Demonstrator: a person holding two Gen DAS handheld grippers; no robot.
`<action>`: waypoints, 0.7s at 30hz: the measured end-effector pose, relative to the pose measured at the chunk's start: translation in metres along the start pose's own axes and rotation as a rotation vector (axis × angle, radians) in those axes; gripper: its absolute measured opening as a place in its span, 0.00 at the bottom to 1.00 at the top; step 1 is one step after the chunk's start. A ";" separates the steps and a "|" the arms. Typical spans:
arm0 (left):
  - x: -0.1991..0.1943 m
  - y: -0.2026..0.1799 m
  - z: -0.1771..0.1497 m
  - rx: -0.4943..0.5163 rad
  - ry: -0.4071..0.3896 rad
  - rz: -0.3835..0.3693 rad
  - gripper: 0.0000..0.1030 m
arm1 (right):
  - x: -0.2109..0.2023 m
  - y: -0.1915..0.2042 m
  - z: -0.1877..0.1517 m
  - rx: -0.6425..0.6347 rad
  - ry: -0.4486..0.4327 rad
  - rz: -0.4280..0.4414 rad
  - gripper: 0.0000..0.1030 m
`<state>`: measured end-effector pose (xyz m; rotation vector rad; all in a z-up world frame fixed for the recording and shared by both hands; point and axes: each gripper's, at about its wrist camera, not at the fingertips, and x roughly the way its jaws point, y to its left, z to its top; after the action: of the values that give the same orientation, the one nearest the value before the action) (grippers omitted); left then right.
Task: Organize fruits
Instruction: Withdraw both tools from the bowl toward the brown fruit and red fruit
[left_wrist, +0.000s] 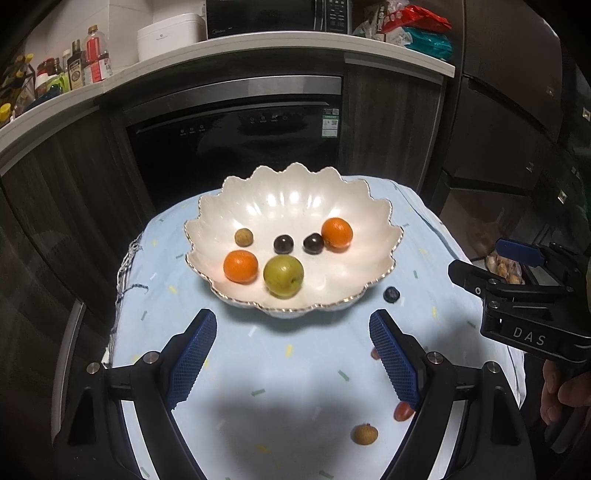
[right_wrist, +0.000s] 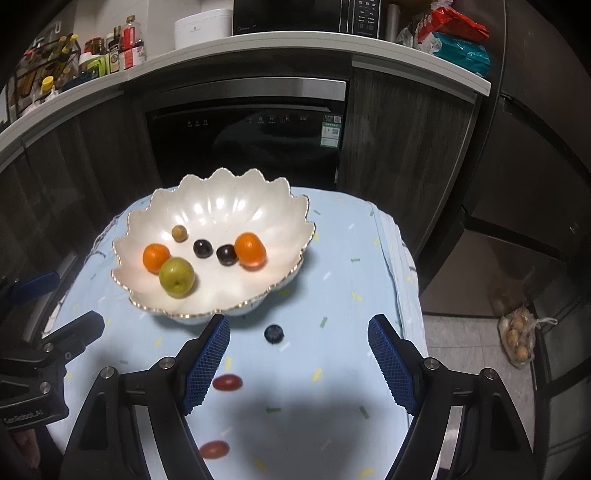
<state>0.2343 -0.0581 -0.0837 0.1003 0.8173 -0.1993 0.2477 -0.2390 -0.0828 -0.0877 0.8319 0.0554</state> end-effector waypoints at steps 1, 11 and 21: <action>0.000 -0.001 -0.002 0.002 0.000 -0.002 0.83 | 0.000 0.000 -0.003 0.000 0.002 0.000 0.76; -0.003 -0.007 -0.022 0.009 0.000 -0.006 0.83 | -0.003 0.000 -0.023 -0.015 0.012 0.004 0.76; -0.006 -0.016 -0.050 0.035 0.017 -0.029 0.82 | -0.004 0.008 -0.046 -0.052 0.029 0.021 0.76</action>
<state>0.1909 -0.0643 -0.1134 0.1230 0.8325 -0.2399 0.2101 -0.2361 -0.1113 -0.1294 0.8600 0.0956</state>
